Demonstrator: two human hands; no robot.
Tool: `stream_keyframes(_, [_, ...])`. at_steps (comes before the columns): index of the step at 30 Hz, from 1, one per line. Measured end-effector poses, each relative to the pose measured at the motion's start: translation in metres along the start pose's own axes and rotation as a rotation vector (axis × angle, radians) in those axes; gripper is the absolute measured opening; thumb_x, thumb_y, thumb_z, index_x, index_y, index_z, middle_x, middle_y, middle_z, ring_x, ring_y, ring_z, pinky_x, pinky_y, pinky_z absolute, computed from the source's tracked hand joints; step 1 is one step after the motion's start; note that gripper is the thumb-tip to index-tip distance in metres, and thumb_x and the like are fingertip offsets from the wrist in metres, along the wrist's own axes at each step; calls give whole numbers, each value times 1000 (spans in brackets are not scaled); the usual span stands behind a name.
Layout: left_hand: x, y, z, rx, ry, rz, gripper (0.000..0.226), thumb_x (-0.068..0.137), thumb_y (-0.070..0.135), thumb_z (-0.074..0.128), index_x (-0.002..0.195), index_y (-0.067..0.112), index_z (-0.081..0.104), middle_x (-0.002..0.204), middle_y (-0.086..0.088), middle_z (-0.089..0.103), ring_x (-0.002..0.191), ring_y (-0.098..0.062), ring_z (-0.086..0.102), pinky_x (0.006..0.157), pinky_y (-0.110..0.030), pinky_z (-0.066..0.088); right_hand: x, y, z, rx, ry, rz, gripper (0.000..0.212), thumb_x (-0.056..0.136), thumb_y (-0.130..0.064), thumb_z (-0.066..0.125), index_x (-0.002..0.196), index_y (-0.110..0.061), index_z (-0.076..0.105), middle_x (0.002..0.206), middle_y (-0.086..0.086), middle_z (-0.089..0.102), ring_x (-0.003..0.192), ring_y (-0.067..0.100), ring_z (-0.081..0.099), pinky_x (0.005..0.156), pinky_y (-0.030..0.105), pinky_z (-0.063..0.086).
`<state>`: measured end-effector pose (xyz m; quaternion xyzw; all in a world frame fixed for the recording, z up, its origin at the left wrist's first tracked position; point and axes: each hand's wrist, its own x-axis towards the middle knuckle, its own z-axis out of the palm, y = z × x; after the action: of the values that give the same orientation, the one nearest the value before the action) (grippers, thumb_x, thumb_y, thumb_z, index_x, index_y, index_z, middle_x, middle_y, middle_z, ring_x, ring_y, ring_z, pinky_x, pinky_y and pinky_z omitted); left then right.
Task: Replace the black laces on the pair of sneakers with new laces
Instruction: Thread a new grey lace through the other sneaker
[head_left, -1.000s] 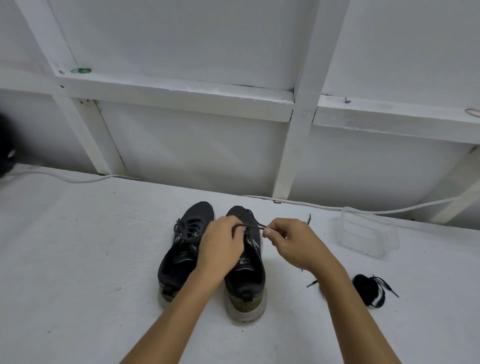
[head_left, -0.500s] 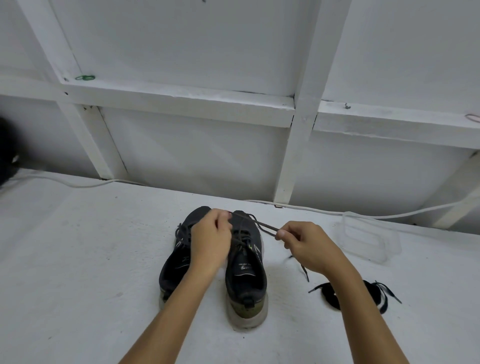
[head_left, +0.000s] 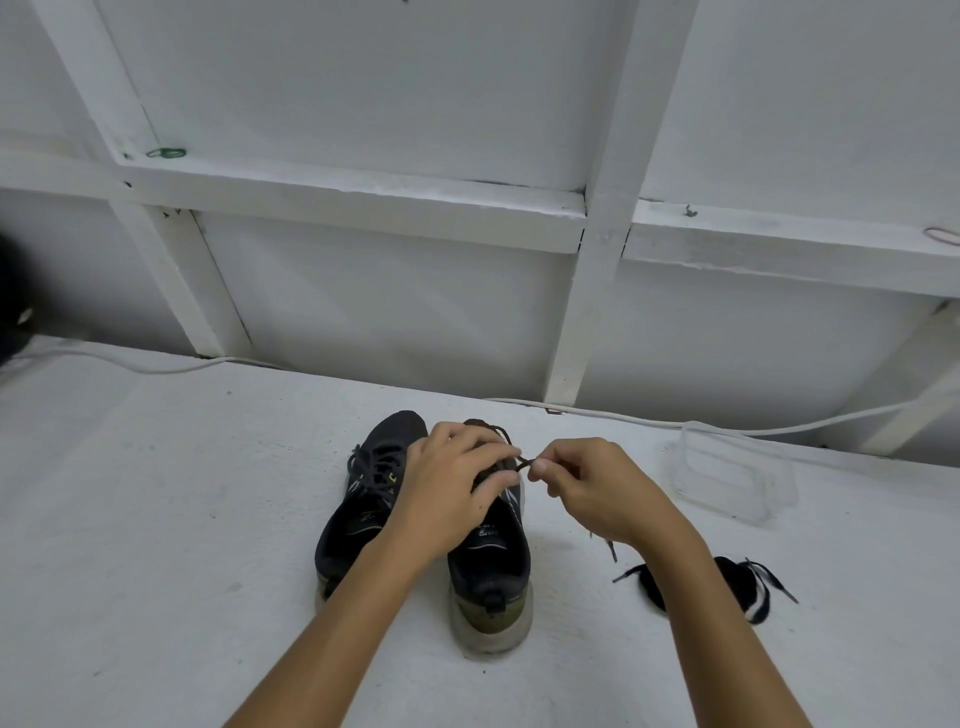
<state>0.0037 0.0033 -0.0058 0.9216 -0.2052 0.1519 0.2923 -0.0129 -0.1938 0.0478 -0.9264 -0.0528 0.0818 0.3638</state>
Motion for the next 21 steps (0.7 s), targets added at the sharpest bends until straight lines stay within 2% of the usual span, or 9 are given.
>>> stream_keyframes(3, [-1, 3, 1, 16, -28, -3, 30, 89, 57, 47, 96, 38, 70, 110, 24, 60, 111, -10, 46, 89, -37, 33, 0, -2, 2, 0, -8, -11, 24, 101, -34, 57, 81, -25, 69, 71, 0, 65, 52, 4, 45, 49, 12, 37])
stream_keyframes(5, [0, 6, -1, 67, -21, -27, 23, 92, 51, 47, 94, 35, 64, 106, 21, 60, 108, -11, 47, 86, -36, 34, 0, -1, 3, 12, -8, -4, 24, 101, -35, 57, 84, -25, 70, 77, 2, 69, 52, 4, 46, 49, 13, 39])
stream_keyframes(7, [4, 0, -7, 54, 63, -138, 17, 93, 41, 49, 91, 29, 60, 96, 17, 62, 98, -16, 51, 81, -37, 40, 0, 3, 2, 2, -6, 21, 24, 102, -36, 55, 87, -27, 72, 80, -1, 70, 56, 4, 49, 53, 15, 42])
stream_keyframes(11, [6, -20, -22, -53, 200, -407, 20, 97, 35, 44, 86, 22, 54, 77, 9, 61, 75, -22, 59, 68, -40, 51, -1, 16, 0, -23, 6, 73, 25, 104, -29, 50, 91, -30, 71, 82, -7, 69, 61, 6, 55, 54, 20, 45])
stream_keyframes(14, [6, -22, -31, -43, 221, -468, 17, 99, 24, 52, 85, 14, 54, 70, 8, 57, 68, -19, 56, 63, -35, 45, 2, 25, 6, -48, 18, 118, 23, 104, -22, 50, 97, -28, 71, 83, -12, 70, 73, 10, 63, 65, 30, 54])
stream_keyframes(16, [7, -23, -31, -43, 218, -500, 18, 99, 22, 52, 85, 12, 55, 67, 6, 57, 63, -12, 54, 56, -30, 40, 4, 28, 13, -41, 23, 143, 25, 102, -15, 49, 99, -27, 71, 86, -13, 72, 80, 10, 66, 70, 29, 54])
stream_keyframes(19, [8, -25, -28, -47, 177, -555, 14, 99, 23, 54, 89, 12, 57, 72, 4, 59, 68, -19, 58, 54, -27, 38, 7, 33, 23, 0, 42, 208, 25, 99, -10, 51, 93, -25, 70, 84, -7, 73, 78, 14, 70, 62, 22, 49])
stream_keyframes(21, [7, -24, -26, -12, 182, -552, 12, 97, 21, 57, 105, 13, 60, 94, 0, 63, 89, -25, 60, 67, -30, 42, 8, 36, 29, 3, 127, 266, 20, 100, -21, 57, 85, -20, 70, 73, -4, 74, 67, 10, 71, 59, 25, 53])
